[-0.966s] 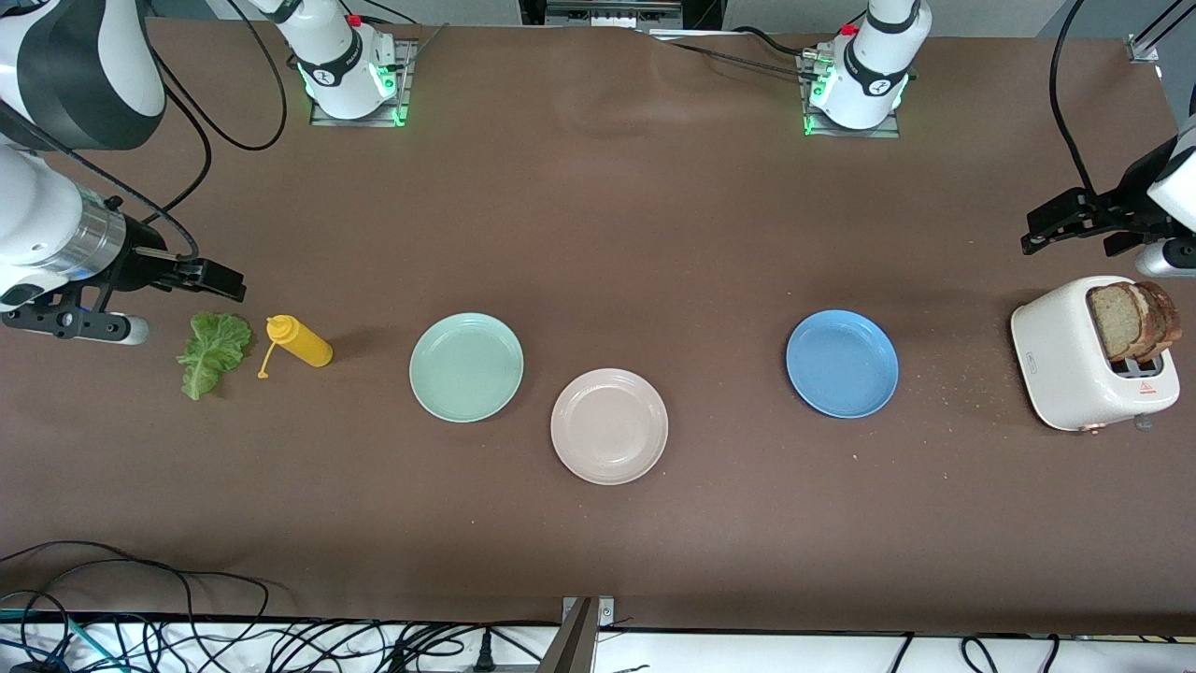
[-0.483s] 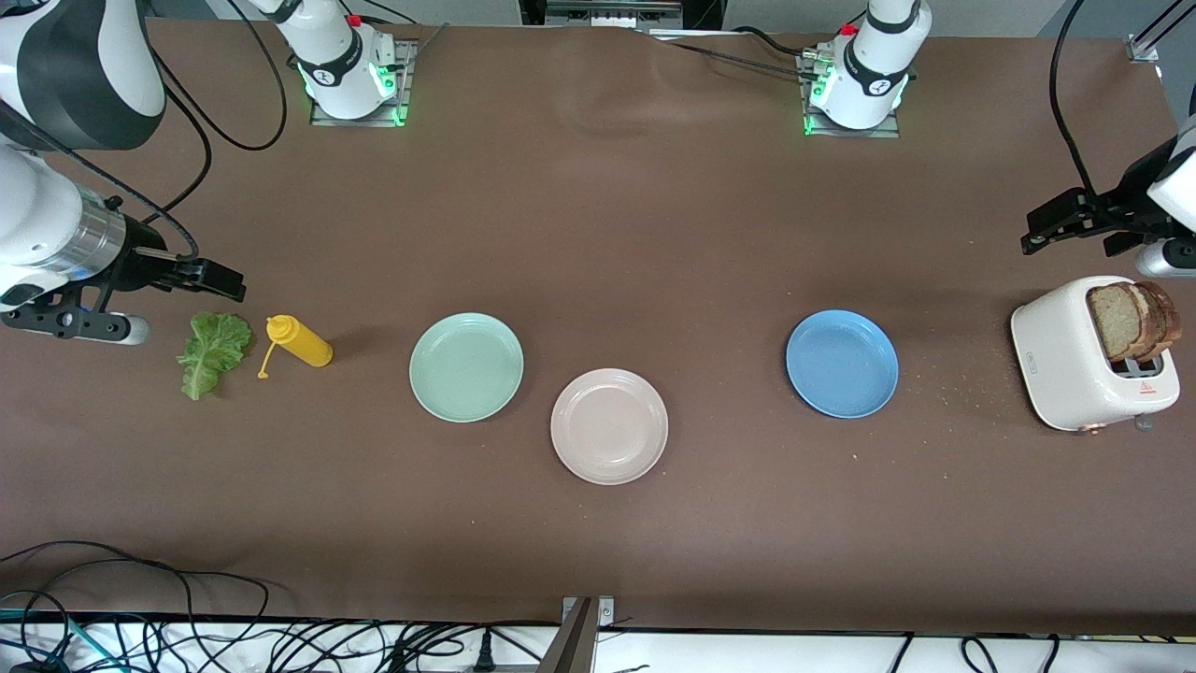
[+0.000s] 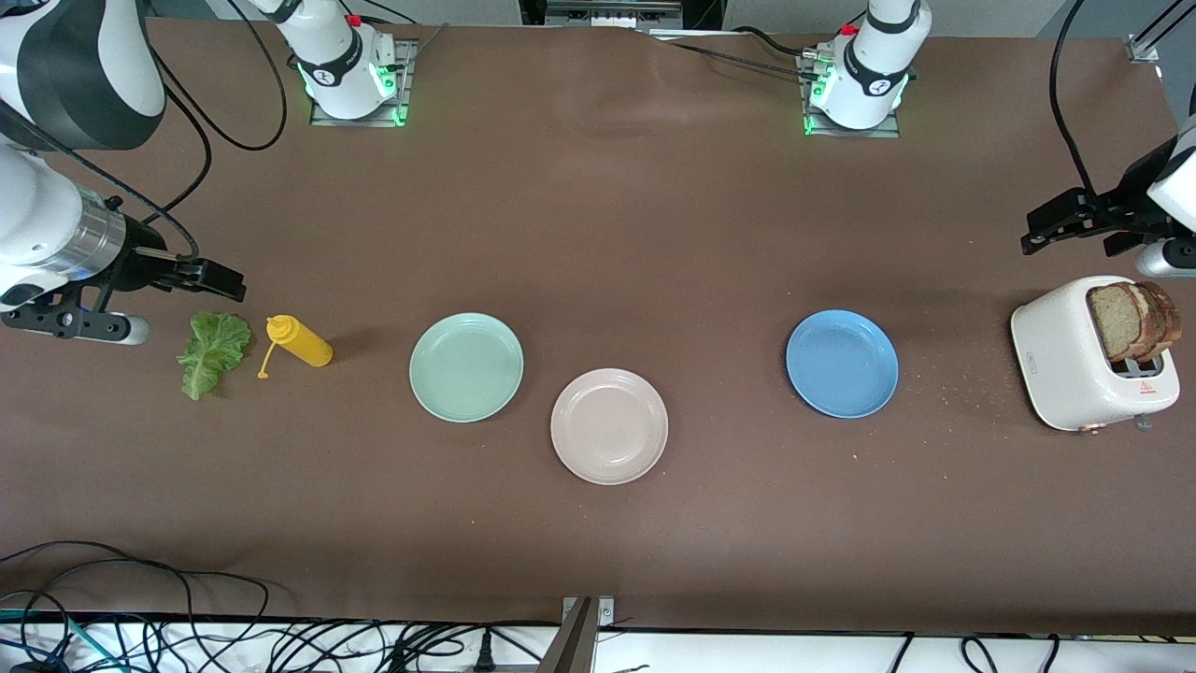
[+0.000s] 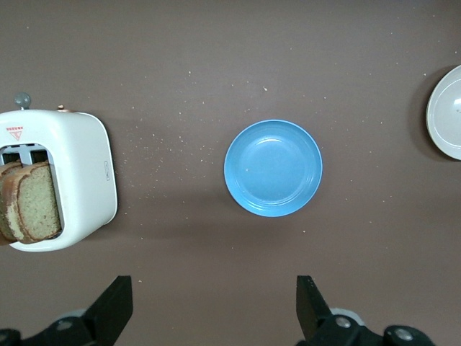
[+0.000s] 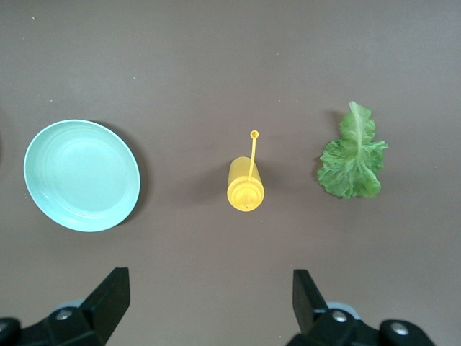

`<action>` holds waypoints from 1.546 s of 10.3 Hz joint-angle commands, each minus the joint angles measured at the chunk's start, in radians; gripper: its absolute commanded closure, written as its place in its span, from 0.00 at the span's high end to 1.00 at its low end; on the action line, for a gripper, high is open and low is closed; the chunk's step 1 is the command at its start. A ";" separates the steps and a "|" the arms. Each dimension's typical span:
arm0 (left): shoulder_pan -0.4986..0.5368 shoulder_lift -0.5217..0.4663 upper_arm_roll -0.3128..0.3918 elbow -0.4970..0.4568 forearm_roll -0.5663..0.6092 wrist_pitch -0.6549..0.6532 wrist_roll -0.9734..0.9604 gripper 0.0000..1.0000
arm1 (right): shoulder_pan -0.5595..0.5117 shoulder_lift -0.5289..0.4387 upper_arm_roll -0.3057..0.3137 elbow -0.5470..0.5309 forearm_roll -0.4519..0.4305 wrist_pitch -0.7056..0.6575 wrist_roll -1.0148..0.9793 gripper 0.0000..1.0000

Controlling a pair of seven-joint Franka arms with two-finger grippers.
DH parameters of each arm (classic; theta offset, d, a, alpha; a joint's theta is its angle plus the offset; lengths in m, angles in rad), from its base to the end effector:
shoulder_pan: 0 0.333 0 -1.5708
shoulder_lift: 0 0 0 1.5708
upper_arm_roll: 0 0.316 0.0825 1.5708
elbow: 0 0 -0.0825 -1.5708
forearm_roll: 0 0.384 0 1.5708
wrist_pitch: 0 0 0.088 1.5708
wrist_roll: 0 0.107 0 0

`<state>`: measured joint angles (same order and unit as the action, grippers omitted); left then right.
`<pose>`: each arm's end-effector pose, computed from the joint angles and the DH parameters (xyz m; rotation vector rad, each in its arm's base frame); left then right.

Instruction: Make sandwich on beige plate with both arms

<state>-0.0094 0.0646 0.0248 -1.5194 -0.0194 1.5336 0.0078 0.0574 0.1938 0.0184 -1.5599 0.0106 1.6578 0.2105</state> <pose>0.5702 0.0062 0.6092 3.1222 0.0115 -0.0783 0.6100 0.0465 0.5236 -3.1304 0.2137 0.1521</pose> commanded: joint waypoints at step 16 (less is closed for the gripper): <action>0.092 0.112 0.017 0.033 0.024 -0.013 0.017 1.00 | -0.007 -0.014 0.000 -0.017 0.022 -0.001 -0.023 1.00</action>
<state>0.0454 0.1424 0.0416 -1.5194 -0.0146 1.5333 0.0074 0.0571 0.1943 0.0180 -1.5603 0.0107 1.6578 0.2093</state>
